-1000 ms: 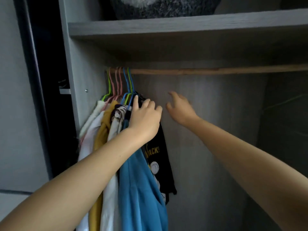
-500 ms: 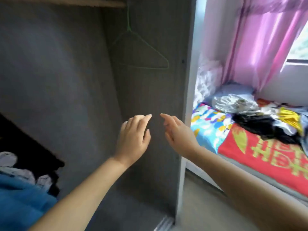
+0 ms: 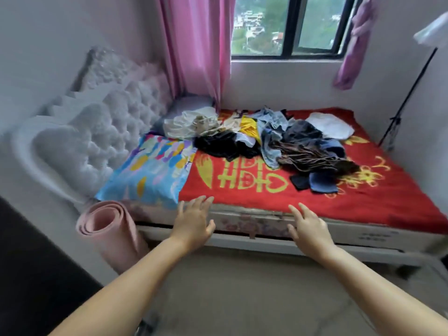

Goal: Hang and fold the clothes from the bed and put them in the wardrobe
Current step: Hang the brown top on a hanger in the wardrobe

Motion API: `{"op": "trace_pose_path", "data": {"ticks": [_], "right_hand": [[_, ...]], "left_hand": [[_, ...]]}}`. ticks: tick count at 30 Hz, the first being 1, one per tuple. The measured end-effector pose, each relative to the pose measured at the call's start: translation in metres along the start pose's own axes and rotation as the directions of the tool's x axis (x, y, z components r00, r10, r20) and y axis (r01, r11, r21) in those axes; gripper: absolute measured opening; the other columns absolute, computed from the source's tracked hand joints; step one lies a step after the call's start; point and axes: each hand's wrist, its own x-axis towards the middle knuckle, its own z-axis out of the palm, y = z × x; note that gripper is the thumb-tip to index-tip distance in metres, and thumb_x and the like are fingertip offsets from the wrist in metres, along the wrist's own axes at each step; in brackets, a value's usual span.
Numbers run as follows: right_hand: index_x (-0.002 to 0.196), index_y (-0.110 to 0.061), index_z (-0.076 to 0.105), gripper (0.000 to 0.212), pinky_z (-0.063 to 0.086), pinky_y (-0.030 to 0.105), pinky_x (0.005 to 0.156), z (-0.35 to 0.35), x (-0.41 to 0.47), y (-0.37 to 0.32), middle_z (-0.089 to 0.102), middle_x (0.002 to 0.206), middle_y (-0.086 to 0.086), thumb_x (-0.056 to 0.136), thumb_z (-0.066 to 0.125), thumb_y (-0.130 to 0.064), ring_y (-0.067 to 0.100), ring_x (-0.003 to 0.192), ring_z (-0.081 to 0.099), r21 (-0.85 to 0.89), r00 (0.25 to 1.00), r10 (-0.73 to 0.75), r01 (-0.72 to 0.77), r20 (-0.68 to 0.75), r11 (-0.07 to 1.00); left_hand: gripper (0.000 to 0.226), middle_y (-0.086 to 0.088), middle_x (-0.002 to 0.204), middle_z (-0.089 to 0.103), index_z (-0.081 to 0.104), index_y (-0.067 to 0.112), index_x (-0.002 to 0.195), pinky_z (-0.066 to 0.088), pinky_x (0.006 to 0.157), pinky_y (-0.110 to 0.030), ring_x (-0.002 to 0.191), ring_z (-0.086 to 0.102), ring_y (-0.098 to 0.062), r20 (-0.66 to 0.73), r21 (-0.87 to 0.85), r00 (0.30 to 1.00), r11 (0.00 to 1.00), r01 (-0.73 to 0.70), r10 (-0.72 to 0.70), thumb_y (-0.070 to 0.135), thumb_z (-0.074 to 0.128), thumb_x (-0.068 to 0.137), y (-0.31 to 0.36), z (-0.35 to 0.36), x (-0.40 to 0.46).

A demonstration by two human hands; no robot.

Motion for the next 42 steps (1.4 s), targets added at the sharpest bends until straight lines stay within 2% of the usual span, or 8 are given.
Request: {"op": "trace_pose_path", "data": {"ticks": [4, 10, 16, 21, 27, 32, 37, 42], "right_hand": [[0.151, -0.024, 0.023, 0.057, 0.023, 0.047, 0.113, -0.005, 0.006, 0.089, 0.018, 0.158, 0.007, 0.099, 0.042, -0.039, 0.024, 0.144, 0.019, 0.047, 0.984, 0.145, -0.141, -0.108, 0.989], [0.152, -0.028, 0.01, 0.058, 0.01, 0.049, 0.116, 0.001, 0.039, 0.164, 0.004, 0.161, 0.004, 0.101, 0.033, -0.042, 0.02, 0.148, 0.005, 0.008, 0.957, 0.29, -0.29, -0.016, 0.957], [0.153, -0.025, 0.006, 0.06, 0.009, 0.05, 0.117, 0.009, 0.131, 0.208, 0.004, 0.161, 0.003, 0.101, 0.032, -0.042, 0.02, 0.148, 0.004, 0.022, 0.94, 0.342, -0.342, 0.007, 0.94], [0.153, -0.027, 0.003, 0.061, 0.01, 0.049, 0.117, 0.015, 0.208, 0.246, 0.003, 0.161, 0.002, 0.101, 0.031, -0.043, 0.019, 0.148, 0.005, -0.001, 0.898, 0.435, -0.436, 0.069, 0.9], [0.153, -0.026, 0.006, 0.061, 0.014, 0.045, 0.116, 0.007, 0.284, 0.292, 0.008, 0.161, 0.001, 0.101, 0.033, -0.042, 0.019, 0.147, 0.012, 0.007, 0.849, 0.521, -0.523, 0.089, 0.852], [0.152, -0.025, 0.014, 0.057, 0.02, 0.035, 0.115, 0.015, 0.349, 0.329, 0.015, 0.159, -0.002, 0.101, 0.035, -0.037, 0.014, 0.145, 0.018, 0.074, 0.887, 0.45, -0.459, 0.107, 0.886], [0.152, -0.026, 0.016, 0.057, 0.02, 0.033, 0.115, 0.028, 0.431, 0.377, 0.015, 0.158, -0.002, 0.1, 0.037, -0.036, 0.014, 0.144, 0.02, 0.079, 0.909, 0.394, -0.406, 0.134, 0.91], [0.152, -0.025, 0.015, 0.058, 0.026, 0.032, 0.112, 0.053, 0.508, 0.453, 0.014, 0.159, 0.001, 0.1, 0.038, -0.036, 0.017, 0.145, 0.018, 0.096, 0.893, 0.38, -0.412, 0.242, 0.906]], "left_hand": [[0.063, 0.0, 0.154, 0.026, 0.021, 0.024, 0.15, 0.009, 0.117, -0.048, 0.143, 0.019, -0.015, 0.078, -0.063, 0.991, 0.993, -0.105, 0.11, 0.04, 0.044, 0.094, 0.081, 0.041, 0.062], [0.06, 0.0, 0.155, 0.024, 0.019, 0.024, 0.15, 0.006, 0.118, -0.049, 0.144, 0.017, -0.014, 0.146, -0.123, 0.964, 0.971, -0.205, 0.222, 0.039, 0.042, 0.096, 0.151, 0.08, 0.155], [0.061, 0.003, 0.154, 0.028, 0.023, 0.026, 0.149, 0.009, 0.118, -0.046, 0.143, 0.022, -0.014, 0.141, -0.161, 0.951, 0.954, -0.252, 0.275, 0.052, 0.038, 0.096, 0.172, 0.121, 0.265], [0.061, 0.002, 0.155, 0.028, 0.023, 0.025, 0.149, 0.012, 0.118, -0.048, 0.143, 0.023, -0.015, 0.233, -0.169, 0.932, 0.956, -0.242, 0.277, 0.054, 0.034, 0.097, 0.178, 0.138, 0.385], [0.06, 0.002, 0.151, 0.032, 0.024, 0.023, 0.149, 0.016, 0.115, -0.045, 0.139, 0.028, -0.018, 0.245, -0.162, 0.911, 0.941, -0.299, 0.332, 0.052, 0.034, 0.098, 0.213, 0.141, 0.512], [0.057, 0.004, 0.149, 0.034, 0.024, 0.024, 0.149, 0.019, 0.114, -0.042, 0.137, 0.031, -0.017, 0.269, -0.196, 0.892, 0.927, -0.32, 0.364, 0.051, 0.032, 0.099, 0.242, 0.172, 0.573], [0.056, 0.005, 0.146, 0.038, 0.028, 0.024, 0.147, 0.021, 0.112, -0.04, 0.134, 0.035, -0.016, 0.267, -0.205, 0.892, 0.926, -0.318, 0.366, 0.049, 0.036, 0.098, 0.279, 0.21, 0.641], [0.059, 0.006, 0.148, 0.034, 0.025, 0.024, 0.149, 0.018, 0.115, -0.039, 0.138, 0.029, -0.013, 0.37, -0.203, 0.861, 0.934, -0.292, 0.35, 0.049, 0.038, 0.097, 0.339, 0.272, 0.71]]}}
